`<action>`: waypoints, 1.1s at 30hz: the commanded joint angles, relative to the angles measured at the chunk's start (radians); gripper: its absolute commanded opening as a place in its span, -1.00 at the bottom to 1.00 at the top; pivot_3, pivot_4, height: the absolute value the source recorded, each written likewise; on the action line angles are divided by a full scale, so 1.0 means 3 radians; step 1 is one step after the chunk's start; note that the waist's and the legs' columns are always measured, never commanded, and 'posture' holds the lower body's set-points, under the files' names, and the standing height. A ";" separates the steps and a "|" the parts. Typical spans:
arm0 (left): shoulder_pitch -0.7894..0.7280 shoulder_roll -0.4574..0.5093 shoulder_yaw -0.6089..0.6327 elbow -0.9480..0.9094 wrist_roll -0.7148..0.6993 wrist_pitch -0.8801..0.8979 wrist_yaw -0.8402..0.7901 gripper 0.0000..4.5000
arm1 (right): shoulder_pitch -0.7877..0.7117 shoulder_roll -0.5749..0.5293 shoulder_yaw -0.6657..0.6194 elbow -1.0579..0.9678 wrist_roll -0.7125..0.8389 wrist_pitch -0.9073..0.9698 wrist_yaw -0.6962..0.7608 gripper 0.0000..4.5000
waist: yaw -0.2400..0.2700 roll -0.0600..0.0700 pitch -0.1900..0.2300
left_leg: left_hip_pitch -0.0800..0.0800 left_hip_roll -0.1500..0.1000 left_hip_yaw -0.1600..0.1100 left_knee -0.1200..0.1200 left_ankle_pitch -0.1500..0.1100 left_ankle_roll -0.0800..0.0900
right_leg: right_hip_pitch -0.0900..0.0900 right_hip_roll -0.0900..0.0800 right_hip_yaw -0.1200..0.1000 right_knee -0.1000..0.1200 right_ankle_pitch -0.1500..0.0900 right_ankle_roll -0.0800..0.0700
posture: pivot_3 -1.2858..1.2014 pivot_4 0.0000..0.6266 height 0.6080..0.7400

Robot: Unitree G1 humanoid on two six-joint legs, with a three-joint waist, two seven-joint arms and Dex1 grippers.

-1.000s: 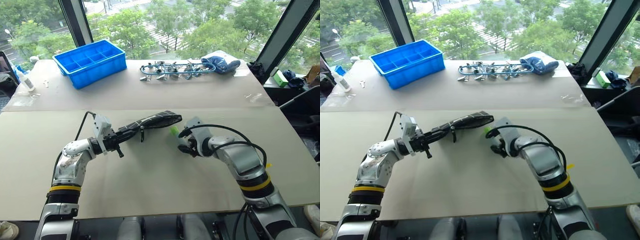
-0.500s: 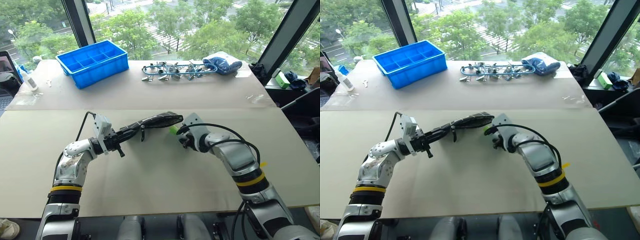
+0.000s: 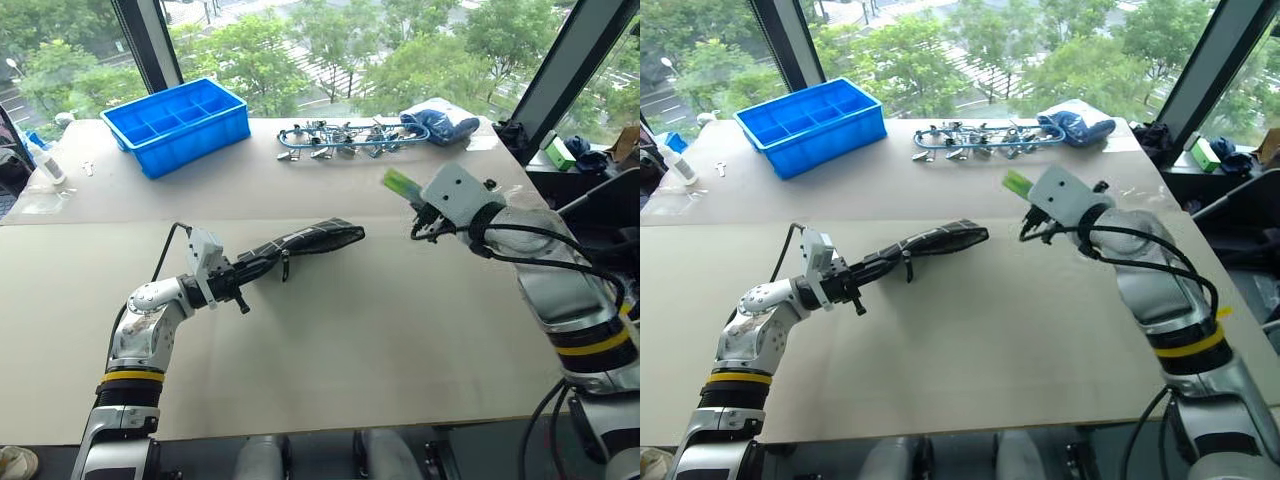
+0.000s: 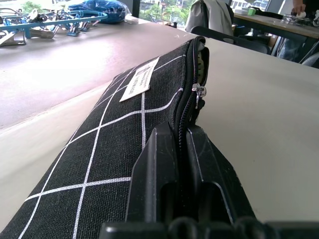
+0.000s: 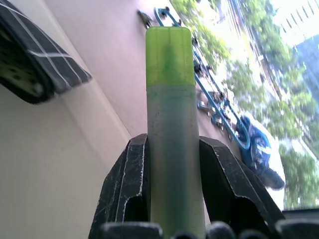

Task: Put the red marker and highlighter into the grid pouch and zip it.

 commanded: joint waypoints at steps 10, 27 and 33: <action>-0.0041 0.0015 0.0021 -0.0047 -0.0044 -0.0041 -0.0030 -1.00 | 0.0089 0.0126 0.0376 -0.0091 -0.0782 -0.0305 0.0189 -0.55 | 0.0017 0.0000 0.0000 | -0.0002 -0.0002 0.0001 0.0008 0.0000 0.0000 | 0.0002 -0.0003 -0.0002 0.0001 0.0001 0.0002 | 0.03 -0.52 1.00; -0.0078 -0.0011 -0.0058 -0.0011 -0.0012 -0.0078 -0.0075 -1.00 | -0.0417 0.0728 0.0856 0.0678 -0.1381 -0.1160 0.0243 -0.55 | 0.0012 0.0000 0.0001 | -0.0002 -0.0003 0.0002 0.0008 0.0004 -0.0007 | 0.0001 -0.0002 -0.0002 0.0002 0.0001 0.0002 | 0.03 -0.52 1.00; -0.0099 -0.0010 -0.0063 0.0018 -0.0012 -0.0088 -0.0090 -1.00 | -0.0647 0.0946 0.1070 0.1334 -0.1619 -0.1822 0.0066 -0.55 | 0.0012 0.0000 0.0001 | -0.0001 -0.0003 0.0004 0.0008 0.0007 -0.0012 | 0.0001 -0.0002 -0.0002 0.0003 0.0001 0.0002 | 0.03 -0.52 1.00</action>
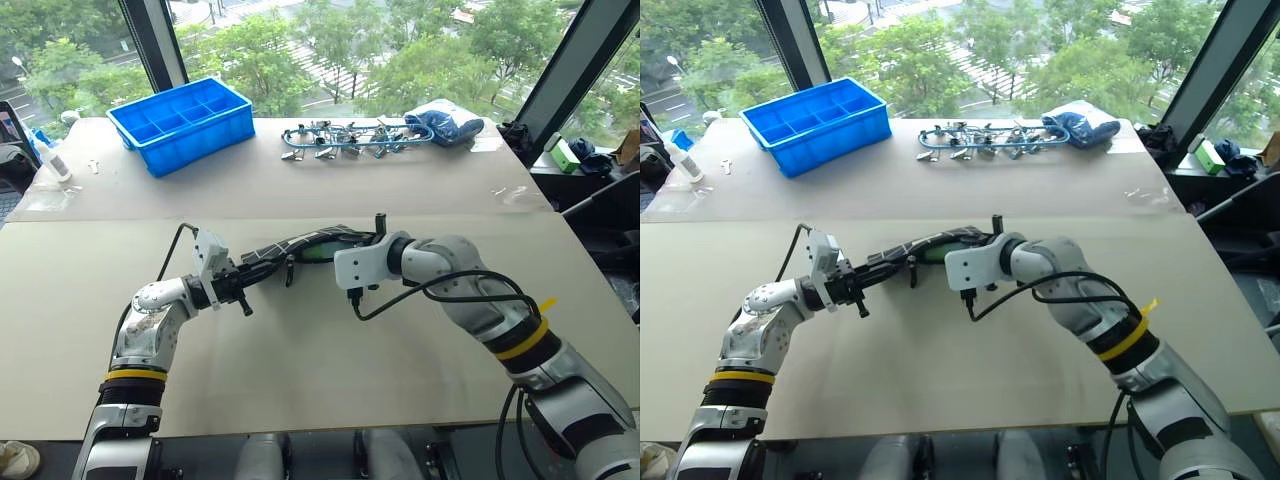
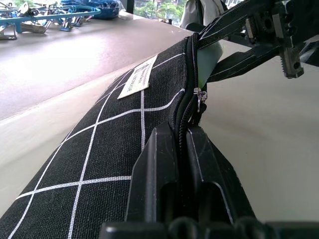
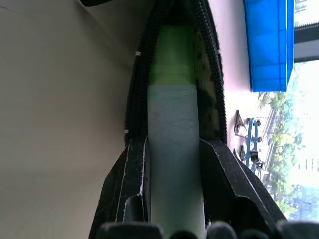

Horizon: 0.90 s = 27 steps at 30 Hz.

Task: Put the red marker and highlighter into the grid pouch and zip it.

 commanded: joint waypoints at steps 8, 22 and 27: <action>-0.0014 -0.0013 0.0022 -0.0128 -0.0037 -0.0063 0.0003 -1.00 | -0.0136 0.0422 -0.0033 0.0534 0.0020 -0.0471 -0.0102 -0.33 | -0.0003 0.0000 0.0000 | 0.0000 0.0001 0.0001 0.0000 0.0008 -0.0014 | 0.0000 0.0000 0.0000 0.0003 0.0000 0.0000 | 0.03 -0.52 1.00; 0.0084 -0.0016 0.0037 -0.0214 -0.0056 -0.0041 0.0048 -1.00 | 0.0410 0.0074 -0.1484 -0.0613 0.1903 0.1105 0.0796 0.59 | 0.0007 0.0000 0.0000 | -0.0001 0.0002 -0.0004 0.0000 0.0000 0.0000 | 0.0005 -0.0001 -0.0002 0.0007 0.0001 0.0000 | 0.03 -0.52 1.00; 0.0086 -0.0001 0.0044 -0.0206 -0.0067 -0.0033 0.0038 -1.00 | 0.0795 -0.0125 -0.2170 -0.1310 0.3234 0.2772 0.1021 0.59 | 0.0020 0.0000 0.0000 | 0.0002 0.0004 -0.0013 -0.0001 -0.0006 0.0009 | 0.0009 -0.0001 -0.0004 0.0004 0.0001 -0.0001 | 0.03 -0.52 1.00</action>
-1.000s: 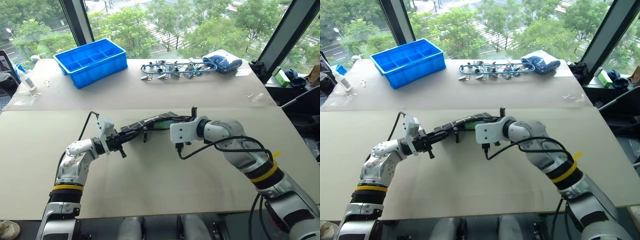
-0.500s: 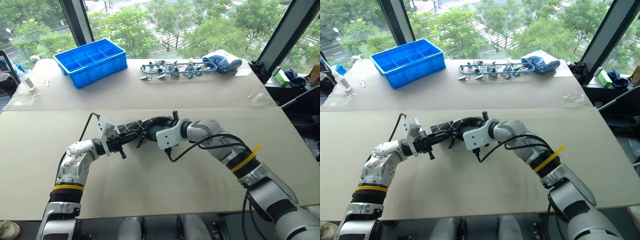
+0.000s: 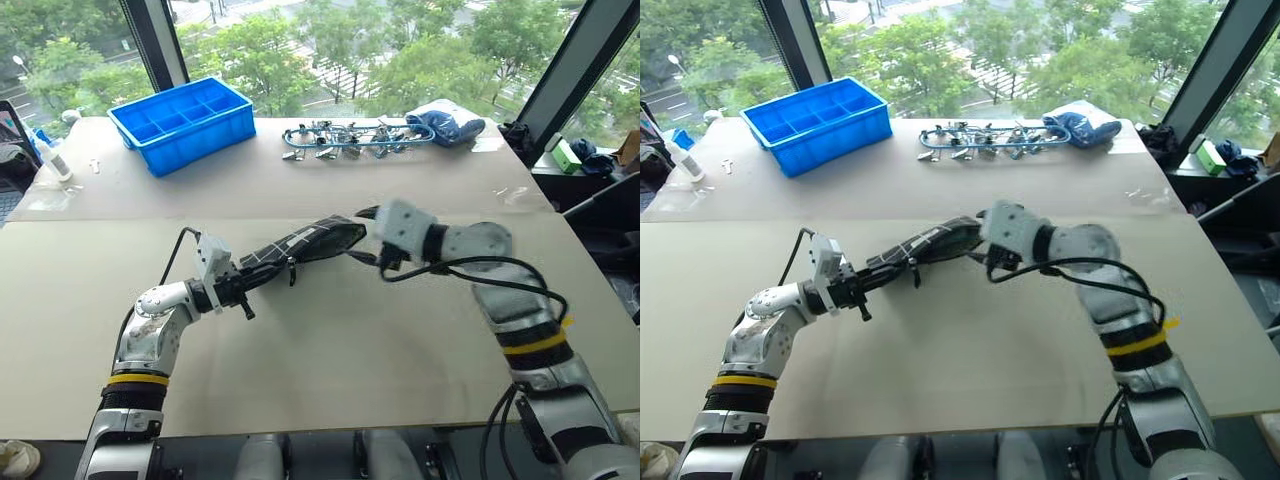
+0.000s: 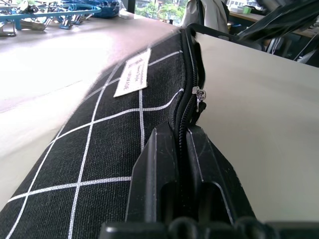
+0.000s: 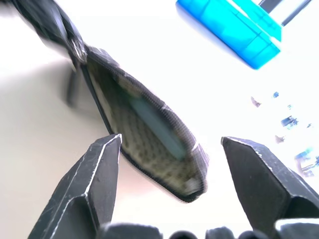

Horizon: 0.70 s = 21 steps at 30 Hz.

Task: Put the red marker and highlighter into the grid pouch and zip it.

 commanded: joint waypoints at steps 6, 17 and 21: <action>-0.0073 0.0031 0.0031 -0.0063 -0.0069 -0.0002 -0.0050 -1.00 | 0.0550 -0.0029 -0.0106 -0.0457 0.0718 0.1404 -0.0385 0.59 | -0.0004 0.0000 0.0000 | 0.0006 -0.0003 -0.0017 0.0000 -0.0004 0.0006 | 0.0001 -0.0001 0.0005 -0.0001 -0.0001 -0.0002 | 0.03 -0.52 1.00; -0.0161 0.0027 -0.0012 -0.0052 -0.0070 0.0067 -0.0083 -1.00 | -0.0045 0.0801 0.0882 0.0339 0.0231 0.1293 -0.1029 0.59 | -0.0017 0.0000 0.0000 | 0.0001 -0.0006 -0.0019 0.0001 -0.0002 0.0004 | -0.0003 0.0001 0.0001 0.0001 -0.0001 -0.0001 | 0.03 -0.52 1.00; -0.0140 0.0022 -0.0022 -0.0103 -0.0079 0.0098 -0.0073 -1.00 | -0.0412 0.1167 0.0929 0.0845 0.0106 0.1105 -0.1189 0.59 | -0.0018 0.0000 0.0000 | -0.0001 -0.0006 -0.0017 0.0002 -0.0001 0.0003 | -0.0002 0.0001 -0.0001 0.0001 -0.0001 -0.0001 | 0.03 -0.52 1.00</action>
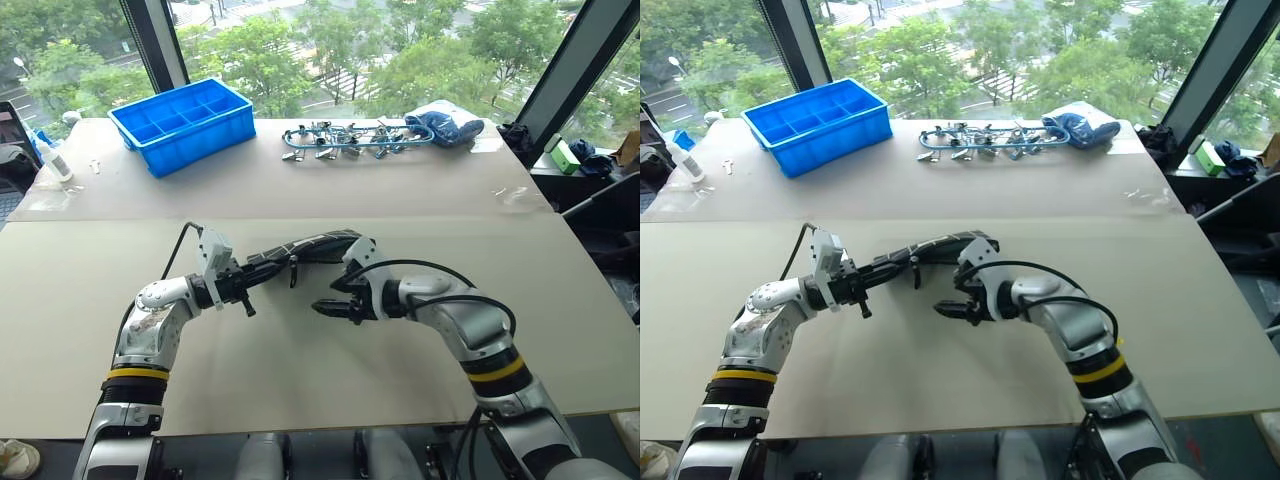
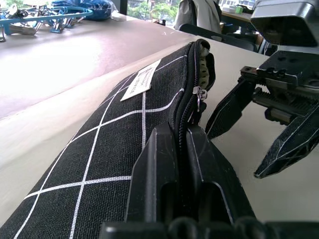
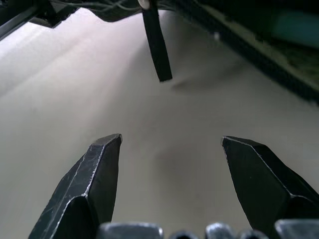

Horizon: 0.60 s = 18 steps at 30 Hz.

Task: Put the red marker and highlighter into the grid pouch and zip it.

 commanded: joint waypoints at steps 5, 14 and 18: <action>-0.0006 0.0010 0.0023 -0.0137 -0.0058 0.0011 0.0006 -1.00 | -0.0480 0.0462 -0.0048 0.0603 -0.0150 -0.0355 -0.0200 0.59 | -0.0005 0.0000 0.0000 | -0.0002 0.0001 0.0009 -0.0001 0.0004 -0.0007 | -0.0001 0.0002 -0.0004 0.0004 0.0000 0.0000 | 0.03 -0.52 1.00; 0.0006 0.0001 0.0031 -0.0135 -0.0058 -0.0007 0.0033 -1.00 | -0.0506 0.0430 0.0024 0.0566 -0.0233 -0.0448 -0.0086 0.20 | -0.0009 0.0001 0.0000 | -0.0004 0.0002 0.0015 -0.0001 0.0005 -0.0008 | -0.0001 0.0001 -0.0004 0.0006 0.0000 0.0000 | 0.03 -0.52 1.00; 0.0000 -0.0007 0.0028 -0.0126 -0.0059 -0.0014 0.0038 -1.00 | -0.0499 0.0396 -0.0018 0.0524 -0.0199 -0.0440 -0.0056 -0.42 | -0.0012 0.0001 0.0000 | -0.0004 0.0002 0.0015 -0.0002 0.0005 -0.0008 | -0.0002 0.0001 -0.0003 0.0006 0.0000 0.0000 | 0.03 -0.52 1.00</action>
